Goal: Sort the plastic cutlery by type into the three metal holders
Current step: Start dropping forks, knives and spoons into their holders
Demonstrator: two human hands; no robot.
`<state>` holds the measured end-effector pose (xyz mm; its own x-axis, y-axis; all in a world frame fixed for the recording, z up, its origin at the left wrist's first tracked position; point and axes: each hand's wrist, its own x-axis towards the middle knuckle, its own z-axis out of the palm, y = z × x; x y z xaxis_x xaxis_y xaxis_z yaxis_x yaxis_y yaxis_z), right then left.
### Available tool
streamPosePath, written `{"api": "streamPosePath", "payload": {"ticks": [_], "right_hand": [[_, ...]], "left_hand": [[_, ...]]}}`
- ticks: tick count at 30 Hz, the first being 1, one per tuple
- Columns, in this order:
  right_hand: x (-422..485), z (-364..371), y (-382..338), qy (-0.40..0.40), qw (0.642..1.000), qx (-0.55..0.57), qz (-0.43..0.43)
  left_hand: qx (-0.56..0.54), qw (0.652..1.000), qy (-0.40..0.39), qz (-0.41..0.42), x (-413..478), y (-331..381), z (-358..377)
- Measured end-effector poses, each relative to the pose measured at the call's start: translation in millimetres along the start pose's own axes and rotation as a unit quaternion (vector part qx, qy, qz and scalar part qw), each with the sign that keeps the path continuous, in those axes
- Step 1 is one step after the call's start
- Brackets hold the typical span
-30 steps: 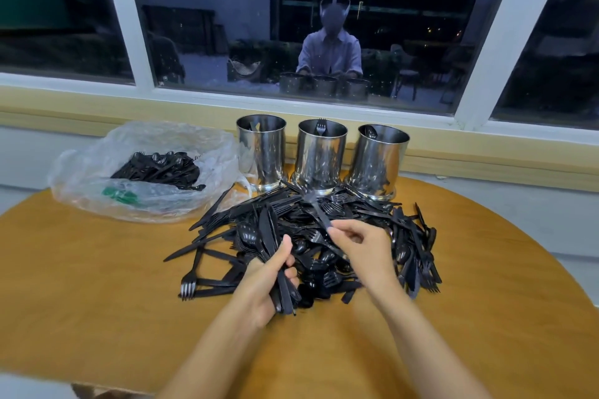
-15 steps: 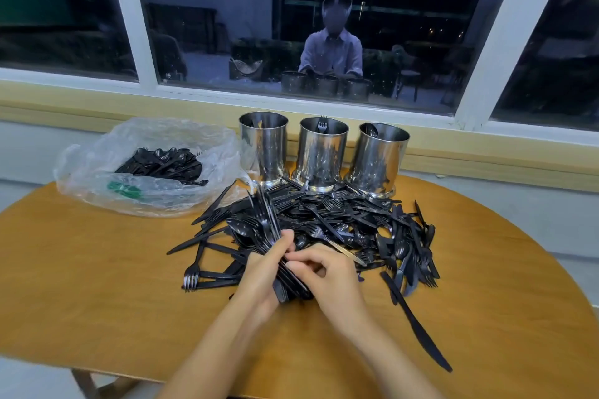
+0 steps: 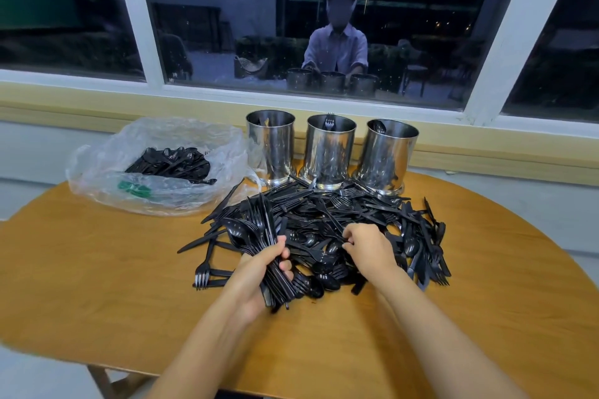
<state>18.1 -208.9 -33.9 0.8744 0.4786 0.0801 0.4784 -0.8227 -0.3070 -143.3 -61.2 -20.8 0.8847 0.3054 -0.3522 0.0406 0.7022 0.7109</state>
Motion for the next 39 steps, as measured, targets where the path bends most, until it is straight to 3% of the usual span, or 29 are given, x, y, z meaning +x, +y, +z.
{"api": "streamPosePath", "payload": {"ticks": [5,9,14,20,24,27,29,32,34,36,39], "right_hand": [[-2,4,3,0.043,0.998,-0.032,-0.029],[-19,-14,-11,0.16,0.978,0.128,-0.041],[-56,-22,-51,0.044,0.93,0.359,-0.063],[-75,-12,-72,0.054,0.873,0.484,-0.037],[-78,-5,-79,0.037,0.881,0.467,-0.062],[-81,-3,-77,0.01,0.886,0.446,-0.127],[-76,-12,-72,0.027,0.874,0.467,-0.133],[-61,-37,-66,0.037,0.862,0.503,-0.062],[-51,-49,-67,-0.033,0.849,0.527,-0.02],[-44,-56,-71,-0.119,0.809,0.576,-0.011],[-42,-62,-74,-0.188,0.768,0.612,-0.012]], "left_hand": [[0.004,1.0,-0.004,0.002,-1,0,2],[0.027,1.0,0.013,0.003,-2,-3,6],[0.029,0.998,0.043,0.032,-1,-10,19],[0.073,0.994,0.069,0.031,1,-15,22],[0.046,0.994,0.093,0.039,-1,-9,19],[0.058,0.993,0.094,0.032,-3,-4,14],[0.047,0.996,0.057,0.042,-7,0,14],[0.08,0.994,-0.059,0.051,-17,5,16],[0.154,0.98,-0.118,0.033,-25,7,18],[0.204,0.966,-0.156,0.009,-31,7,23],[0.175,0.966,-0.191,-0.022,-39,6,29]]}}
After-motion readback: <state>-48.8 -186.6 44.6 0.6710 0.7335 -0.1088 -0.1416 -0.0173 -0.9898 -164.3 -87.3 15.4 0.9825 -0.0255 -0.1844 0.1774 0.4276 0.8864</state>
